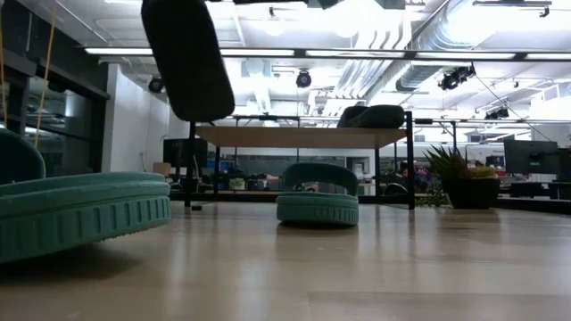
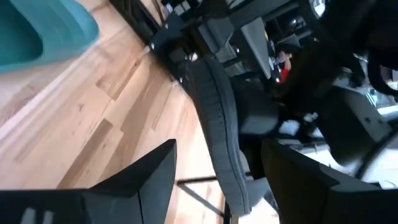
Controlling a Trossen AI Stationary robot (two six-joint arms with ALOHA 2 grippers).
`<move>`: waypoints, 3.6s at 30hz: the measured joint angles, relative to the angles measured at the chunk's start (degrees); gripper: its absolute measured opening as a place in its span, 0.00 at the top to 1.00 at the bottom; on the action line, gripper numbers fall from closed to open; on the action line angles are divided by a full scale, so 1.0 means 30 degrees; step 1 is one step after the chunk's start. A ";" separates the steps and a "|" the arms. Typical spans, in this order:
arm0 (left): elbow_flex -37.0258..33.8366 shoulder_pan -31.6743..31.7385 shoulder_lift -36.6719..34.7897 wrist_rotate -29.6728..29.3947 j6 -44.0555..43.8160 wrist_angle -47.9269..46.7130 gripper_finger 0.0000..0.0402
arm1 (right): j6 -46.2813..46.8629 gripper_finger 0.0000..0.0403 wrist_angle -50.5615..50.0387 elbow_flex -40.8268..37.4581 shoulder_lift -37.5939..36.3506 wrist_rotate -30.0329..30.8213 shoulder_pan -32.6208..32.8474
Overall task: Pick and place slides into the shelf
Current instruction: Put the black slide on the shelf
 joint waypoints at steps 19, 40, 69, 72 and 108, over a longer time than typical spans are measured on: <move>0.1532 0.0005 0.1789 0.0116 0.1051 0.0574 0.98 | -0.0486 0.44 0.1385 -0.0005 0.0262 -0.1028 0.0078; 0.2101 0.0010 0.1767 0.0274 0.1572 0.0749 0.96 | -0.0653 0.44 0.2432 0.0008 0.1395 -0.0737 -0.0782; 0.4140 -0.0007 0.2462 0.1010 0.1458 0.0050 0.97 | 0.0649 0.76 0.1840 -0.0005 0.1463 -0.0417 -0.1132; 0.4140 -0.0004 0.2466 0.0993 0.1714 0.0050 0.96 | 0.0851 0.89 0.1886 -0.0005 0.1463 -0.0184 -0.1129; 0.4019 -0.0019 -0.3220 0.0456 0.2436 -0.1217 0.64 | 0.1460 0.93 -0.0987 -0.0012 -0.0977 -0.0248 -0.3379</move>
